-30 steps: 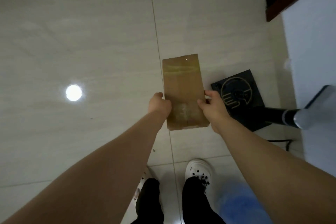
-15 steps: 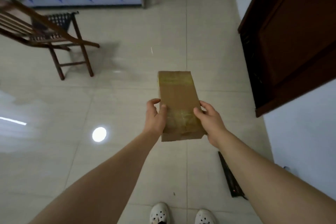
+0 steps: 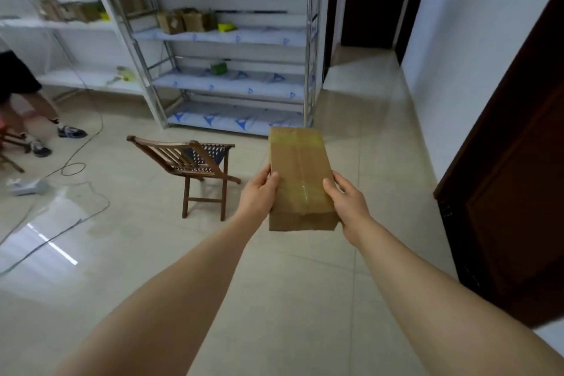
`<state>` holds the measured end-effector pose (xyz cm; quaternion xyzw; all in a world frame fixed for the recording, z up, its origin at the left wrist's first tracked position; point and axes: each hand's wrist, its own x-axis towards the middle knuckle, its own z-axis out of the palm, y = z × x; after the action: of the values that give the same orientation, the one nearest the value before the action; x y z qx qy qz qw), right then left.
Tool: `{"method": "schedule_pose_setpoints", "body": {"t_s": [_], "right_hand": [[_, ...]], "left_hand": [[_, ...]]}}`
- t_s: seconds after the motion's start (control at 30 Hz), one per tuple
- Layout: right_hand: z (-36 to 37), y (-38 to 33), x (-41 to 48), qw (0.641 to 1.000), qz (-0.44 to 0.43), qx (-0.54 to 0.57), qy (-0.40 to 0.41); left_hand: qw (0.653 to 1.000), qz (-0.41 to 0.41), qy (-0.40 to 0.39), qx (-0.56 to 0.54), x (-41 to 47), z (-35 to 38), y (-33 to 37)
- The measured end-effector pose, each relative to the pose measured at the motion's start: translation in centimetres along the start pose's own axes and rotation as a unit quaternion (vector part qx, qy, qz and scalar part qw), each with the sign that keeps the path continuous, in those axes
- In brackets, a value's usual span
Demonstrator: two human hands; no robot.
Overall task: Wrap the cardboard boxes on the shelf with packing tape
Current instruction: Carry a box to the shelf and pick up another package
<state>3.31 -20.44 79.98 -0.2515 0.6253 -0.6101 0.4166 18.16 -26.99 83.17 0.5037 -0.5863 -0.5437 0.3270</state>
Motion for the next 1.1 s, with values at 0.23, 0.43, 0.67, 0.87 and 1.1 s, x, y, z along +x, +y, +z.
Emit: {"method": "schedule_pose_setpoints", "body": {"t_s": [0.23,0.43,0.67,0.87,1.1], "right_hand": [[4.1,-4.1,4.0,0.999,-0.020,0.001,-0.025],[6.3,-7.3,12.7,0.998,-0.035,0.000,-0.046],[8.6,-12.0,26.1,0.994,-0.042,-0.016,-0.096],[13.4,-14.5,35.2,0.987,-0.054,-0.048,-0.145],[21.4,-15.8,45.6,0.978,-0.074,-0.083,-0.176]], "left_hand": [[0.999,0.012,0.029,-0.041,4.2,-2.9,3.2],[0.995,0.039,0.081,-0.047,12.2,-2.8,5.8],[0.991,0.026,0.124,-0.046,24.6,-1.6,9.6],[0.984,0.019,0.165,-0.058,33.3,-3.2,11.2],[0.980,0.028,0.195,-0.040,44.8,-7.6,11.3]]}}
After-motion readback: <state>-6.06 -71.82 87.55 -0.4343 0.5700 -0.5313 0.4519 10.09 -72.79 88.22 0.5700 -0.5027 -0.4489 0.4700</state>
